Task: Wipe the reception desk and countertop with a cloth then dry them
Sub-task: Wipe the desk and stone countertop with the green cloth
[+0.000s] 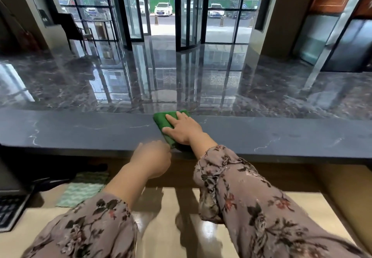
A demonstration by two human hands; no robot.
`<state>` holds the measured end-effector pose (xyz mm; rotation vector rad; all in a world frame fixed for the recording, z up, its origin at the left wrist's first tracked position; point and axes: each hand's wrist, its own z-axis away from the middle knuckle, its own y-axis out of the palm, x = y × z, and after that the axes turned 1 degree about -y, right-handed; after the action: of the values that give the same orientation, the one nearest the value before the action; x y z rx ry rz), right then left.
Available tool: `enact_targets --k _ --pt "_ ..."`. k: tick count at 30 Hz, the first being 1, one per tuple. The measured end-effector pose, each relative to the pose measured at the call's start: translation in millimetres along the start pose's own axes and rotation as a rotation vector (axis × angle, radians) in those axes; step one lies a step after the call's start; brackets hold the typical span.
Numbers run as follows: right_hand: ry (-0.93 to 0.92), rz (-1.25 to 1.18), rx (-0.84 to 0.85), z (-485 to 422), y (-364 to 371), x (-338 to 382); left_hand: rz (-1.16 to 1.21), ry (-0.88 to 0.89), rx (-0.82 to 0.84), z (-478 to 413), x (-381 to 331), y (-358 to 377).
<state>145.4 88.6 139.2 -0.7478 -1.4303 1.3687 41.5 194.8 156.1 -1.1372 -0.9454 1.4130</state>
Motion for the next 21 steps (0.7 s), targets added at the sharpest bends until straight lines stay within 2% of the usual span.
enact_targets --k 5,10,13,17,21 --pt "0.125 -0.016 -0.070 16.3 -9.1 -68.7 0.033 -0.101 -0.048 -0.3 -11.6 5.0" --pt "0.410 -0.029 -0.170 66.8 -27.7 -168.1 0.080 -0.129 -0.082 3.6 -15.6 6.5" --pt "0.547 -0.036 -0.193 96.8 -33.4 -204.2 0.081 -0.109 -0.070 9.4 -15.5 6.5" --pt "0.638 -0.037 -0.220 102.0 -26.4 -192.9 0.088 -0.068 -0.068 15.6 -13.9 9.9" --pt "0.583 0.002 -0.299 100.5 -5.6 -130.2 0.051 -0.042 -0.079 13.2 -9.8 15.4"
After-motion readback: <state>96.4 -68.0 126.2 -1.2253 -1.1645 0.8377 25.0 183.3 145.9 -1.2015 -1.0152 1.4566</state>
